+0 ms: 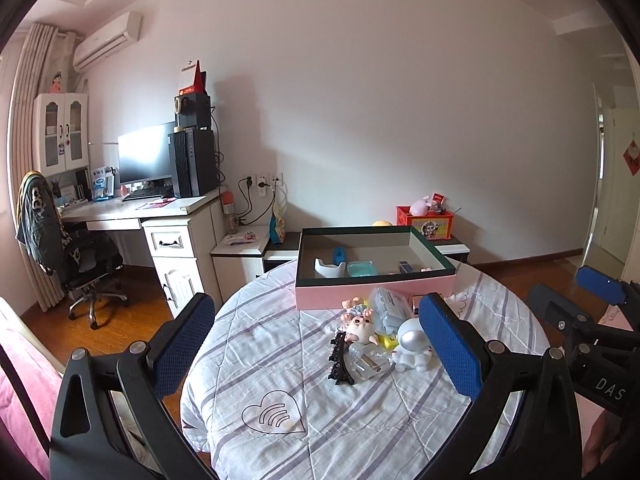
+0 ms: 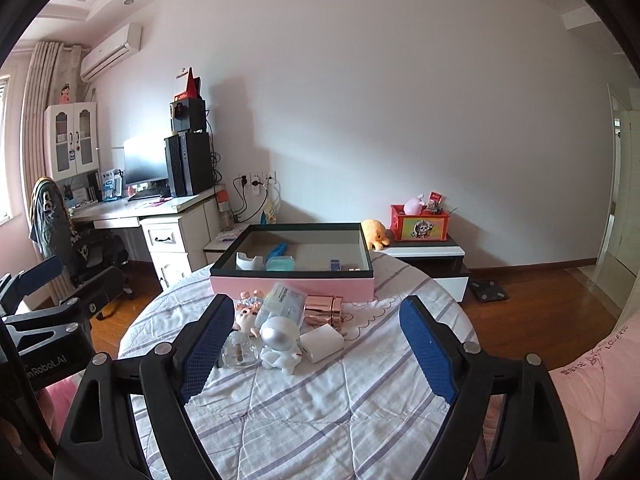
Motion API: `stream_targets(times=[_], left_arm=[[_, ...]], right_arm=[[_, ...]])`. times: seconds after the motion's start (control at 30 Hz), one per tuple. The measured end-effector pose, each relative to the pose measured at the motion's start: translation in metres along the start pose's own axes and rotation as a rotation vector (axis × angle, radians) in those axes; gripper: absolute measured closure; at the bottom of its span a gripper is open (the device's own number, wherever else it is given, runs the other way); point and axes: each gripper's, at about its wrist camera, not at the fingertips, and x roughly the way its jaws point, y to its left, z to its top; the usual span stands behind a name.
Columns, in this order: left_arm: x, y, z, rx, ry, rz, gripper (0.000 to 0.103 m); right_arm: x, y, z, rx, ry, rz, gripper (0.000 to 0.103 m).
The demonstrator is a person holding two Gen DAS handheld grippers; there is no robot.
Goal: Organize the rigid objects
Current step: 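Withdraw both tools from the pink box back over the bed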
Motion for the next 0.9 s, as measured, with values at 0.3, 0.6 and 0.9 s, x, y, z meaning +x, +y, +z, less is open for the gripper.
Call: stream_targets(times=[0.3, 0.6, 0.9], left_arm=[[0.019, 0.000, -0.006, -0.001, 0.032, -0.001, 0.000], [0.073, 0.006, -0.034, -0.003, 0.171, 0.002, 0.000], [0.126, -0.008, -0.065, 0.006, 0.330, -0.045, 0.000]], right_arm=[[0.004, -0.003, -0.003, -0.002, -0.039, -0.010, 0.015], [0.045, -0.019, -0.022, 0.027, 0.063, -0.023, 0.015], [0.098, -0.036, -0.051, 0.052, 0.198, -0.020, 0.015]])
